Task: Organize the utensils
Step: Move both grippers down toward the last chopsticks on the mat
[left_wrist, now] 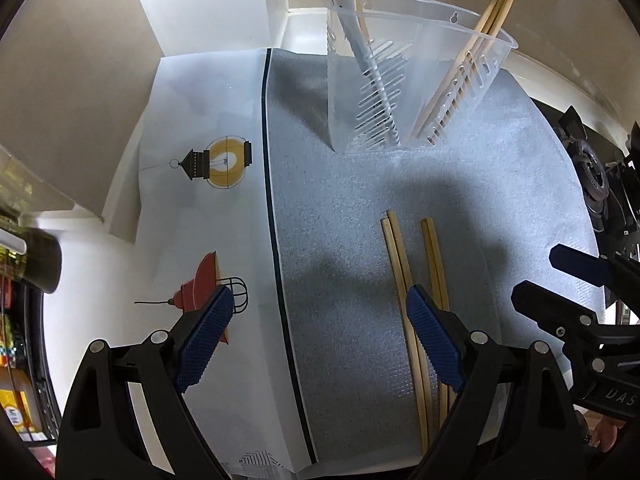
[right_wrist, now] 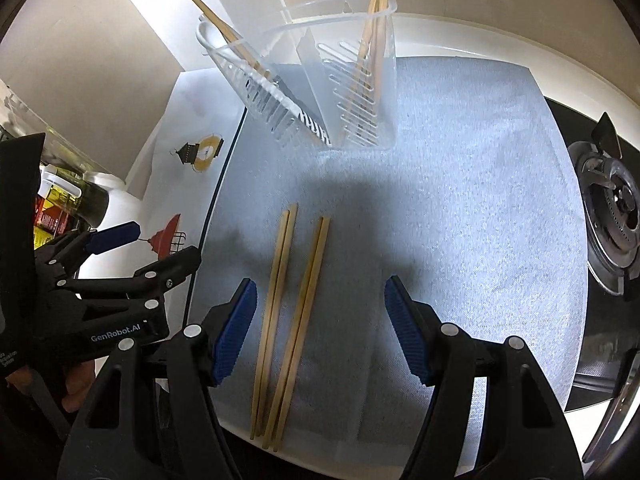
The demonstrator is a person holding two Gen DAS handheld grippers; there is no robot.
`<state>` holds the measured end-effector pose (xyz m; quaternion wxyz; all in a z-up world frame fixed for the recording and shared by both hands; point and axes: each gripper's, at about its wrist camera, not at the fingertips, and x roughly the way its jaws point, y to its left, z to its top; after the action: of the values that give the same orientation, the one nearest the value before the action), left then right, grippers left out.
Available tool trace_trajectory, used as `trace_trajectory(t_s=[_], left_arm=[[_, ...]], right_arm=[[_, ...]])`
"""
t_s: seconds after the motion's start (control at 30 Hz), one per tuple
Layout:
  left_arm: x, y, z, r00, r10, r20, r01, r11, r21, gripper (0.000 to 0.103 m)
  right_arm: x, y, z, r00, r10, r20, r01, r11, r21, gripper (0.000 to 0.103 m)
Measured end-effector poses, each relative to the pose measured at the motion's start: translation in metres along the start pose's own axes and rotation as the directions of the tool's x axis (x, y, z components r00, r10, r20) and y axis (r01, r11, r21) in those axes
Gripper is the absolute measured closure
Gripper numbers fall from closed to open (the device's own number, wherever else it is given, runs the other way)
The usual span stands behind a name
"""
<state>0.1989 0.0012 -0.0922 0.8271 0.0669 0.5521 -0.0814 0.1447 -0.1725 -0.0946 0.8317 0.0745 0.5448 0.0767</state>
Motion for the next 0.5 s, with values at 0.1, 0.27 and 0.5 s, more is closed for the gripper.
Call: trace_trajectory(t_s=[0.1,0.27,0.5], left_arm=[[0.001,0.002,0.001,1.000,0.008,-0.003,-0.008,1.000,-0.007,0.018],[0.004,0.007,-0.001,1.000,0.023,-0.011,-0.023,1.000,-0.020,0.018],[0.010,0.034,-0.003,0.998,0.062,-0.027,-0.064,0.994,-0.091,0.018]], right_arm=[[0.003,-0.001,0.000,1.000,-0.001,-0.009,0.001,1.000,0.003,0.037],[0.016,-0.003,0.002,0.999,0.011,-0.037,-0.011,1.000,0.015,0.046],[0.067,-0.008,0.007,0.983,0.062,-0.170,-0.052,0.997,0.065,0.090]])
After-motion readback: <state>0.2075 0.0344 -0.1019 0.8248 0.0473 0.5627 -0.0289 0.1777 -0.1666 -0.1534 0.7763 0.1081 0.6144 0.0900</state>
